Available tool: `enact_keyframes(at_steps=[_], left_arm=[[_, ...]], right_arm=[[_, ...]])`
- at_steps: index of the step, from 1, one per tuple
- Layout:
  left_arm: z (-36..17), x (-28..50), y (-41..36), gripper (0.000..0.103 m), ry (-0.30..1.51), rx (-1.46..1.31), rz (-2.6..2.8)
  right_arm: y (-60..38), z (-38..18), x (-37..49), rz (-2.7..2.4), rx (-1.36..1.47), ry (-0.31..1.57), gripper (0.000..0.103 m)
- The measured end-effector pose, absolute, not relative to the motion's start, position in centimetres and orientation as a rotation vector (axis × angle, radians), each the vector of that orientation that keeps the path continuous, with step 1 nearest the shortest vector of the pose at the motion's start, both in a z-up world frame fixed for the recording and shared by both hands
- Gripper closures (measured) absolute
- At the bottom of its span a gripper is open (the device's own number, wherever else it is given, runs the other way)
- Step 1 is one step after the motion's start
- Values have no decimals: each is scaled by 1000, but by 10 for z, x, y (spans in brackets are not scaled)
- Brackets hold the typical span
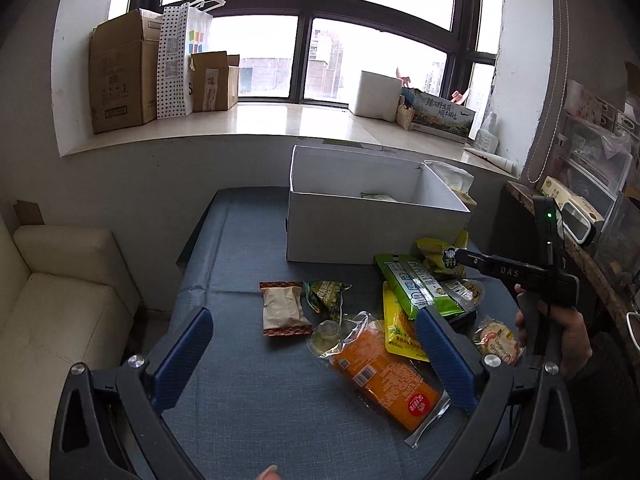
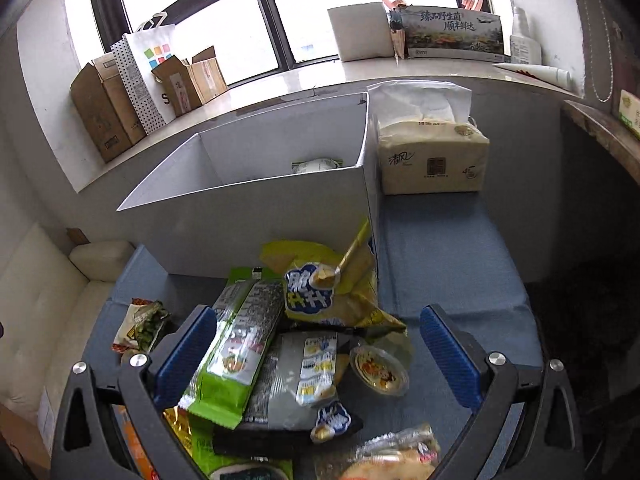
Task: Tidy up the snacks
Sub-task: 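Grasp the yellow chip bag with the right tool, then put yellow chip bag in box with right tool while left tool drops pastry pack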
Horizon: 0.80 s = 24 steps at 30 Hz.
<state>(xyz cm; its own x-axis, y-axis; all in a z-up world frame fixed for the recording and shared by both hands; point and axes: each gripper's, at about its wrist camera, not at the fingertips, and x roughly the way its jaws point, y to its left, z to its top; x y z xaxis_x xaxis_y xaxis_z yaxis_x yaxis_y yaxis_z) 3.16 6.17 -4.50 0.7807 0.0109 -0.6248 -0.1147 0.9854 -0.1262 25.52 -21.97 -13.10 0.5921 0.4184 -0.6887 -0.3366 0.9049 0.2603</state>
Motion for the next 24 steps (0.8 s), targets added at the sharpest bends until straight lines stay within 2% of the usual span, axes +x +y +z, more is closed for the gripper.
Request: enact_keyframes(at_steps=[5, 6, 9, 16, 24], left_arm=[[-55, 25, 75, 0, 685, -178, 106], [-57, 25, 77, 0, 688, -184, 105], [-67, 28, 80, 0, 718, -185, 106], [-89, 42, 87, 0, 772, -208, 93], [-118, 97, 94, 0, 878, -192, 118]], right_arm=[[-198, -152, 290, 405, 37, 898, 0], [-196, -157, 293, 401, 31, 902, 3], [-192, -172, 301, 386, 23, 961, 34], [-205, -162, 284, 409, 49, 891, 44], [-246, -102, 254, 412, 168, 699, 45]])
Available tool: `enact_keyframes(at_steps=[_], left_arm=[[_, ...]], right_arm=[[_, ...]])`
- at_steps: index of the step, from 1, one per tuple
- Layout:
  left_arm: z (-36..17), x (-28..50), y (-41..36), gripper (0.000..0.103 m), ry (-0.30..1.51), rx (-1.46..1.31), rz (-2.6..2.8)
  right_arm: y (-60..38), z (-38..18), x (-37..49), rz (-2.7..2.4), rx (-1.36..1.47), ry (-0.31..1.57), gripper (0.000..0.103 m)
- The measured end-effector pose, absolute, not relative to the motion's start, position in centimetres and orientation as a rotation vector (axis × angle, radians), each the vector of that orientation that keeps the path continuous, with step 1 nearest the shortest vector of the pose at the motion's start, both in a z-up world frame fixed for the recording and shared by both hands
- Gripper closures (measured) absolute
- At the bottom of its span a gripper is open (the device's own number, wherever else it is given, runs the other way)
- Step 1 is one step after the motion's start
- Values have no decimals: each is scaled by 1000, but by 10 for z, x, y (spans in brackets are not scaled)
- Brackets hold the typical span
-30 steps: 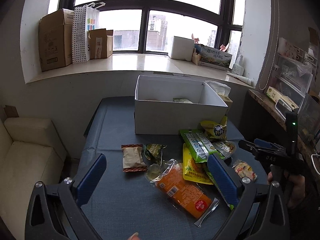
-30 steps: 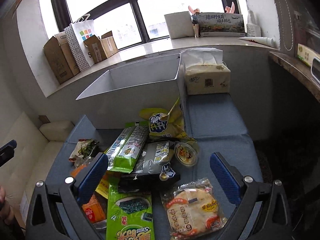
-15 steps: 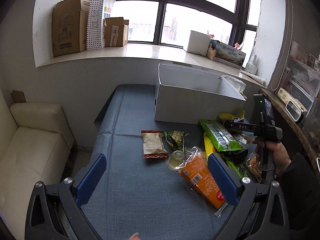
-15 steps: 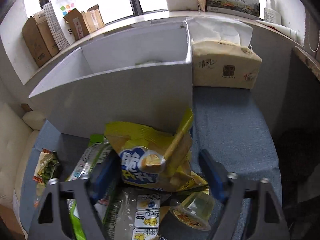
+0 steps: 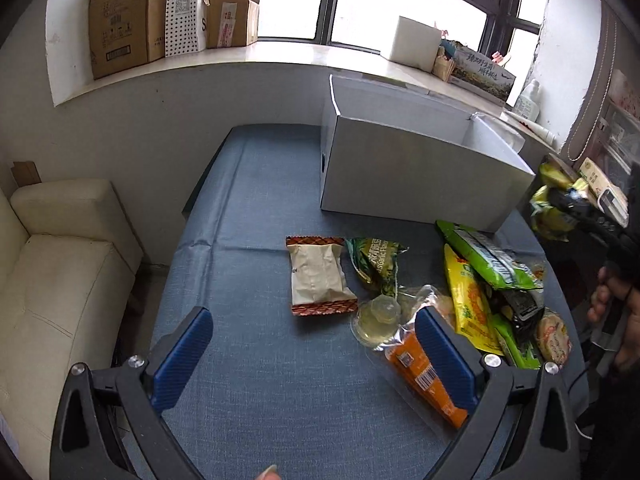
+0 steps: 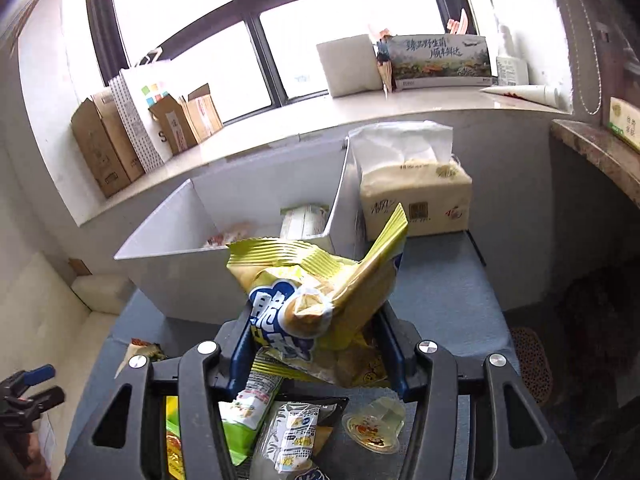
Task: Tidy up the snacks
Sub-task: 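Put yellow chip bag in box with right tool while left tool drops pastry pack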
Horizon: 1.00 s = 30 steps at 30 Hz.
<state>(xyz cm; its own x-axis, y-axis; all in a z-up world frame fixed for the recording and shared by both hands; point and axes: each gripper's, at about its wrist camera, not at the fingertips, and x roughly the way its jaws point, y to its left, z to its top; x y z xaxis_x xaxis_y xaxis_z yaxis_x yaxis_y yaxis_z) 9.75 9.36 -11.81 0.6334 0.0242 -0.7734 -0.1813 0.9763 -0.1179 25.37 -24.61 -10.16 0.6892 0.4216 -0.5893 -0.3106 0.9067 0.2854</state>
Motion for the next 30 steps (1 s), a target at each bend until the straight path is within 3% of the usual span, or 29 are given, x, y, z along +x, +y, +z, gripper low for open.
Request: enact_keyframes(at_steps=[12, 16, 17, 24, 30], left_arm=[[-182, 184, 96, 3, 1054, -110, 159], [-186, 195, 89, 36, 1057, -104, 187], [-185, 195, 85, 52, 1049, -94, 183], [-175, 174, 76, 54, 1022, -89, 159], [-122, 138, 75, 54, 901, -142, 104]], right_arm=[[-281, -48, 171, 495, 257, 556, 45], [-284, -49, 152, 498, 282, 551, 45], [-284, -51, 148, 502, 285, 554, 45], [-279, -62, 136, 525, 276, 583, 45], [-262, -76, 138, 544, 245, 641, 45]])
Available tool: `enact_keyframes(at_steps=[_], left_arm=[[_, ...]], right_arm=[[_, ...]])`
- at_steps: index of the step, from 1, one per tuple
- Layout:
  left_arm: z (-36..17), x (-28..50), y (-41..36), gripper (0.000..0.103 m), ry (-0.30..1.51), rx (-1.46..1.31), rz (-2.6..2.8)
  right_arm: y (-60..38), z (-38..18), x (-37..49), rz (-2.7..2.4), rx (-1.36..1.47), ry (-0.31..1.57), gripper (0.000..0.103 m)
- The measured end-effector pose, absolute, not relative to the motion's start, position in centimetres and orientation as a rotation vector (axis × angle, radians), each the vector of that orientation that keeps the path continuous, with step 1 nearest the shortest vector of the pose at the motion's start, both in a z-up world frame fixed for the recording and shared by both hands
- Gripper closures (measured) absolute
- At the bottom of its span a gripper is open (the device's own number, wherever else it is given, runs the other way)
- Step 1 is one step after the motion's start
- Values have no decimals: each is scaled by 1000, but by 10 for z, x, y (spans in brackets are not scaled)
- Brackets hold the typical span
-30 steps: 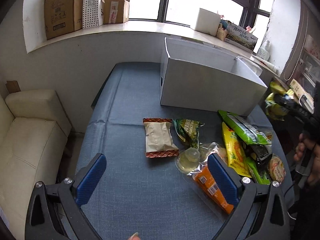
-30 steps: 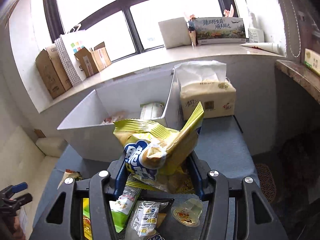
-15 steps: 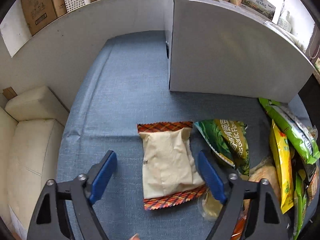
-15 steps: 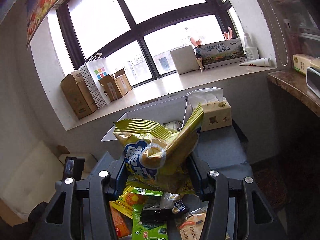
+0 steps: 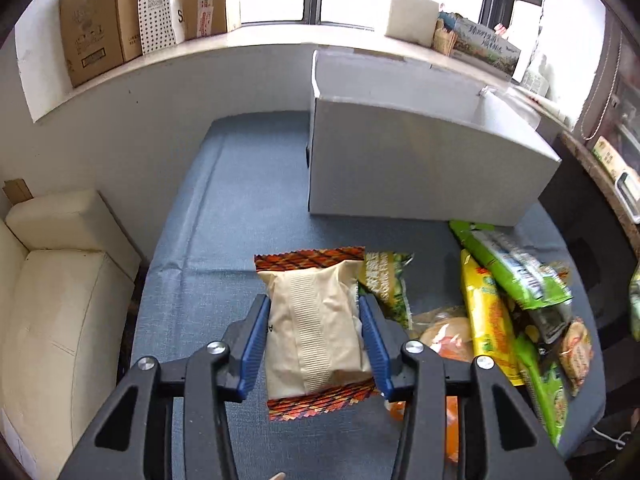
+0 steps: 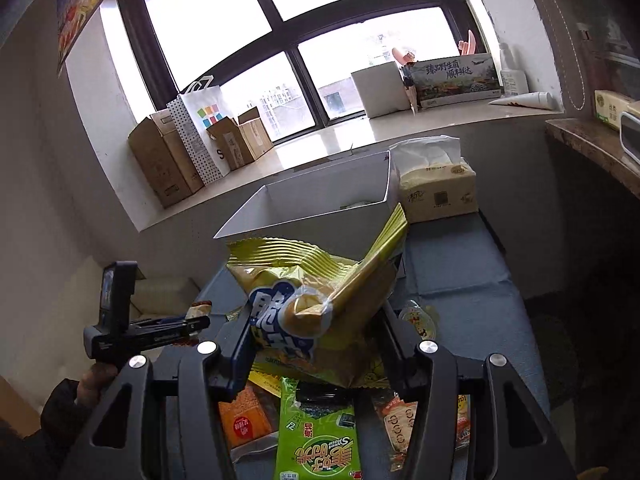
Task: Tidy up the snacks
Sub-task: 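Put yellow chip bag in box with right tool while left tool drops pastry pack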
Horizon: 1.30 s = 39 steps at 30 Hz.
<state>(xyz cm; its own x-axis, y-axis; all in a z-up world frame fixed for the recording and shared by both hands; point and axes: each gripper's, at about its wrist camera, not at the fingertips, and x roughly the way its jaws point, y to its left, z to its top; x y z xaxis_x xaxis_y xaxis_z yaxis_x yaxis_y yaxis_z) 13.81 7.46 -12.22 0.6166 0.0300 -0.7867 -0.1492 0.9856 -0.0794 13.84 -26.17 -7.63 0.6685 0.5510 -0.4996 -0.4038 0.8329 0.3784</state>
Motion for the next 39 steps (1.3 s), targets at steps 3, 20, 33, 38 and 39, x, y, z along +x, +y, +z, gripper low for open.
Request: enact_keyframes(at_steps=[3, 20, 33, 38, 39], left_arm=[[-87, 132, 68, 54, 827, -146, 74], [18, 260, 35, 53, 704, -56, -7], [-43, 318, 69, 0, 848, -131, 34], [-45, 312, 73, 0, 853, -143, 37], [-43, 310, 72, 0, 852, -143, 35]], right_arm=[[-251, -75, 141, 574, 236, 646, 45], [-200, -11, 282, 645, 204, 612, 44], [-200, -55, 381, 493, 262, 814, 2], [-200, -51, 373, 510, 241, 821, 0], [-199, -49, 370, 511, 227, 815, 0]])
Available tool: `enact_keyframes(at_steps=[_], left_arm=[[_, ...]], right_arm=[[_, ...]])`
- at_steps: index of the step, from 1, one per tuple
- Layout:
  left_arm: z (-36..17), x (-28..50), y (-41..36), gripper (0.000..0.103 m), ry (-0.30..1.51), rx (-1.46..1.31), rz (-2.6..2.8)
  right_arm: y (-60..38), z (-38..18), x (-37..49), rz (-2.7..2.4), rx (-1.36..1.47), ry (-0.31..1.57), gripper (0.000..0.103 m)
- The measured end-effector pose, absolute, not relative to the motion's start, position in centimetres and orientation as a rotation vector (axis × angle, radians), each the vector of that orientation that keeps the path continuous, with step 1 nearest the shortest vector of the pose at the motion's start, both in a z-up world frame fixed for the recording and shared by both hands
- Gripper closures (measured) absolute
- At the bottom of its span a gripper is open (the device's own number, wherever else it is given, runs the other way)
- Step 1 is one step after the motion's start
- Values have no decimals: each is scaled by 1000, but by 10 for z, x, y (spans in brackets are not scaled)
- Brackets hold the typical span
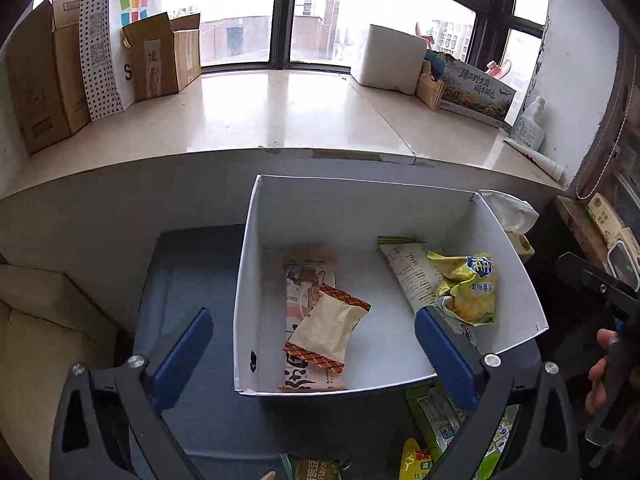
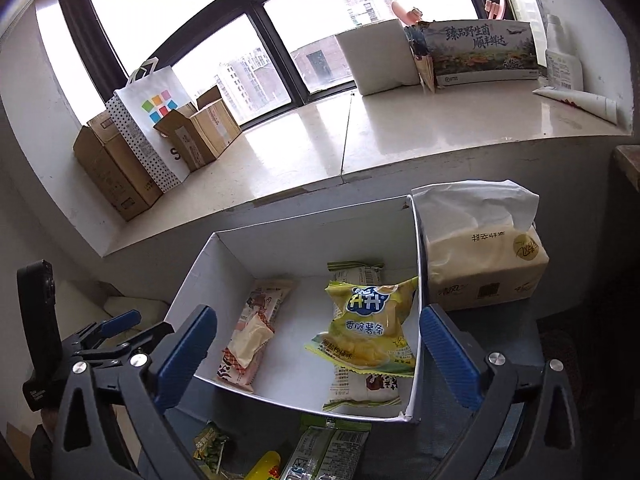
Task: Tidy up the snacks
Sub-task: 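Put yellow chip bag in box with right tool while left tool drops pastry pack, then grasp green snack pack with right tool while left tool grasps green garlic bag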
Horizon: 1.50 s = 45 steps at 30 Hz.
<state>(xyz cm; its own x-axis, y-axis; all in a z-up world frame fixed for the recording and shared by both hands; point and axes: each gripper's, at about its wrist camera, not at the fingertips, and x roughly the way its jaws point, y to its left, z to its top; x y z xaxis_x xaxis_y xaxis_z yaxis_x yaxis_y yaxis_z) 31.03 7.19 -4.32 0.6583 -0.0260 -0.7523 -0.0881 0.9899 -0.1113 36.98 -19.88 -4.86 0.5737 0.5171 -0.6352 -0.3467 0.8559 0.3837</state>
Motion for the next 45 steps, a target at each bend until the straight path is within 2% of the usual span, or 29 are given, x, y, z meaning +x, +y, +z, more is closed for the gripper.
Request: enact_keyframes(at_steps=[4, 12, 18, 24, 27, 32, 38, 45], left_arm=[[-30, 289, 68, 0, 822, -136, 19], [-10, 199, 43, 0, 726, -71, -51], [-10, 135, 24, 0, 698, -69, -87], [-32, 86, 14, 0, 713, -93, -53], [-44, 72, 13, 0, 732, -130, -58], [-59, 57, 13, 0, 762, -123, -24], [-69, 47, 23, 0, 781, -148, -13], [-76, 38, 40, 0, 790, -185, 1]], right_arm=[[-199, -31, 346, 522, 193, 762, 0], [-222, -4, 241, 645, 177, 595, 0], [-246, -21, 181, 630, 202, 589, 0], [-263, -61, 151, 601, 301, 670, 0], [-252, -88, 152, 627, 335, 764, 0], [-216, -110, 169, 600, 212, 855, 0], [-163, -131, 221, 540, 34, 967, 0], [-125, -169, 277, 422, -50, 1102, 0]])
